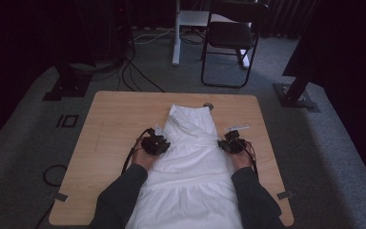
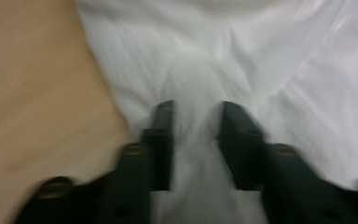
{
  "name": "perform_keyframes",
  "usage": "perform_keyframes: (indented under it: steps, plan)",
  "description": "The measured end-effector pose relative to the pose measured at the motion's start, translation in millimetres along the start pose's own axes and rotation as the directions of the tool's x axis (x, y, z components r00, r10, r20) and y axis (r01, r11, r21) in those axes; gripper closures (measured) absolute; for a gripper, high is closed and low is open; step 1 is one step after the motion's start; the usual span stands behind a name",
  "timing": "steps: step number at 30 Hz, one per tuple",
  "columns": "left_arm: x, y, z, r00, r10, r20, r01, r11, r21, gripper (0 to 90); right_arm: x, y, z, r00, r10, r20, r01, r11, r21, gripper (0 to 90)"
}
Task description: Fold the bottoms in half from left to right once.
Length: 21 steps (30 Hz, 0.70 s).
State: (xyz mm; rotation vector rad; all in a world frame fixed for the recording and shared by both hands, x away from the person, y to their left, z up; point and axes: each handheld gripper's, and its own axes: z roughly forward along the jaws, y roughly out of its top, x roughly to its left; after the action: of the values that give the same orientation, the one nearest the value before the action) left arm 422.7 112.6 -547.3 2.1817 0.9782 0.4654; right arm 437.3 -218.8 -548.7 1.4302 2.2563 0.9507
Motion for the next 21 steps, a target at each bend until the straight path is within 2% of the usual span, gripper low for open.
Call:
perform_keyframes:
  steps: [1,5,7,9,11,13,14,16,18,21]
  plan:
    - [-1.7,-2.8,-2.2,1.0,0.001,0.0,-0.001,1.0,0.0,84.7,3.5,-2.6,-2.7,0.9997,-0.022,0.013,0.022,1.0,0.007,86.1]
    - [-14.5,-17.9,-15.1,0.9994,0.034,0.01,-0.034,0.9994,-0.011,84.9,17.0,-16.9,-13.7,0.9973,-0.068,0.026,0.068,0.998,0.01,86.6]
    - [-23.4,-28.3,-23.6,0.9991,0.038,0.018,-0.038,0.999,-0.024,84.9,22.2,-28.4,-22.5,0.9973,-0.074,0.004,0.074,0.997,0.01,86.6]
    - [-32.8,-38.2,-31.6,0.9976,0.067,0.021,-0.066,0.9972,-0.036,84.8,27.4,-41.9,-32.6,0.9978,-0.061,-0.024,0.061,0.998,0.007,86.6]
    - [-40.2,-45.4,-36.4,0.9971,0.071,0.028,-0.069,0.9961,-0.055,84.8,33.2,-52.1,-42.3,0.9964,-0.072,-0.045,0.073,0.997,0.024,85.8]
    - [-44.3,-47.2,-37.1,0.9964,0.083,0.017,-0.082,0.9947,-0.062,84.7,37.3,-56.2,-49.0,0.9951,-0.09,-0.04,0.092,0.994,0.05,72.9]
    - [-45.5,-47.1,-36.9,0.9962,0.087,0.009,-0.086,0.9945,-0.06,84.7,38.5,-55.9,-51.2,0.9948,-0.096,-0.033,0.098,0.994,0.043,64.4]
    - [-44.0,-46.8,-36.4,0.9965,0.08,0.021,-0.079,0.995,-0.061,84.7,39.8,-49.2,-54.7,0.9949,-0.096,-0.032,0.095,0.995,-0.018,50.3]
    - [-42.9,-47.5,-36.0,0.9975,0.064,0.031,-0.062,0.9955,-0.071,84.6,44.8,-35.3,-55.6,0.9944,-0.102,-0.027,0.1,0.993,-0.065,42.1]
    - [-44.2,-48.0,-36.1,0.9971,0.073,0.022,-0.072,0.9948,-0.072,84.5,62.5,-9.9,-49.1,0.9832,-0.175,-0.052,0.168,0.98,-0.109,36.2]
